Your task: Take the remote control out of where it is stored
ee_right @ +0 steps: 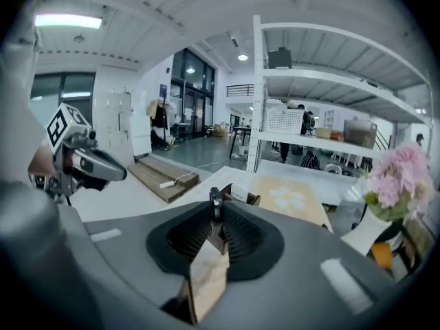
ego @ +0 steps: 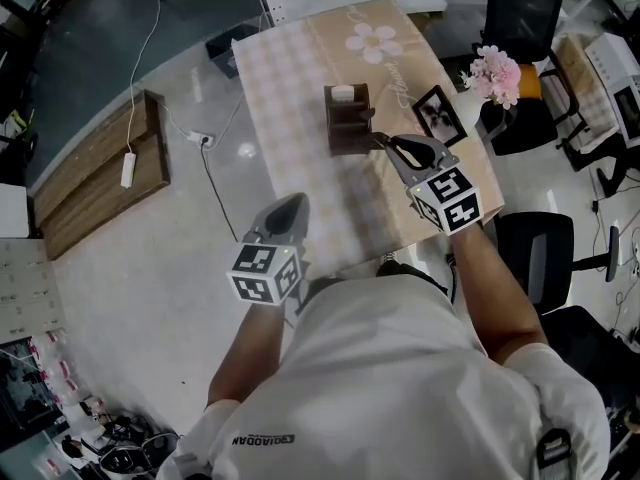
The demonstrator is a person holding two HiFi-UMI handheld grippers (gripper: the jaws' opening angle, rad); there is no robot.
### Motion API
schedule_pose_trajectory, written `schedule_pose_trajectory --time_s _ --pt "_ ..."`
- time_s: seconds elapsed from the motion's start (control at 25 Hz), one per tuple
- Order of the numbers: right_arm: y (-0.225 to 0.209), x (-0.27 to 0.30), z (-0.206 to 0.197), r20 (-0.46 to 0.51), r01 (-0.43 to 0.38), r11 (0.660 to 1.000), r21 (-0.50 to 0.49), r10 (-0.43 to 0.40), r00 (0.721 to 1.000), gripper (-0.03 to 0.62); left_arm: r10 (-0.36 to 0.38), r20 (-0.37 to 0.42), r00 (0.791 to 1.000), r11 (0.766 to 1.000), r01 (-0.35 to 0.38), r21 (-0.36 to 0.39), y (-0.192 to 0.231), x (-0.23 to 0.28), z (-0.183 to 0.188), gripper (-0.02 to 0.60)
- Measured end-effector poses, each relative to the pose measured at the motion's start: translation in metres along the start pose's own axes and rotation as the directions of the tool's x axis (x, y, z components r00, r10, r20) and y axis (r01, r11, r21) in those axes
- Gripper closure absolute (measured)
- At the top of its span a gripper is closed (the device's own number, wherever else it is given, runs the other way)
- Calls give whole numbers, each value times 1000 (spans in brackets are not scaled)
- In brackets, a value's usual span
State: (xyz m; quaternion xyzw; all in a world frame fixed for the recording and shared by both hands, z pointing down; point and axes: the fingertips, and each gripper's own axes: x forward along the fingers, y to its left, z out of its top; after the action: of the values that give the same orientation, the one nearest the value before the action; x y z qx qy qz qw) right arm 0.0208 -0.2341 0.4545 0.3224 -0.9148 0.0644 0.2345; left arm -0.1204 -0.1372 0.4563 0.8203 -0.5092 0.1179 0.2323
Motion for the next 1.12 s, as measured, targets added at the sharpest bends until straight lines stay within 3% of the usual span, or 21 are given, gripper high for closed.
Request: schedule_pose_trajectory --time_s 0.16,0.4,0.52,0.68,0.92,1.12 --pt "-6 -12 -19 35 -43 968 247 35 999 539 -22 -8 1000 1000 22 14 -7 7 2 578" --pt "-10 -6 -68 41 -57 865 498 42 998 539 -27 -25 999 999 27 17 -11 13 0 578" --pt "-13 3 -92 42 -48 787 615 29 999 539 -31 -35 999 999 32 21 -15 15 -4 578" --pt "-26 7 -119 60 -34 639 768 -18 998 538 -21 -43 999 1000 22 20 -15 14 -7 578" --pt "-53 9 -165 -3 42 502 864 -79 997 528 -17 -51 999 1000 18 19 -18 13 -10 578" --pt "-63 14 -205 -94 119 462 879 -77 993 520 -13 -56 998 1000 13 14 -21 13 -13 578"
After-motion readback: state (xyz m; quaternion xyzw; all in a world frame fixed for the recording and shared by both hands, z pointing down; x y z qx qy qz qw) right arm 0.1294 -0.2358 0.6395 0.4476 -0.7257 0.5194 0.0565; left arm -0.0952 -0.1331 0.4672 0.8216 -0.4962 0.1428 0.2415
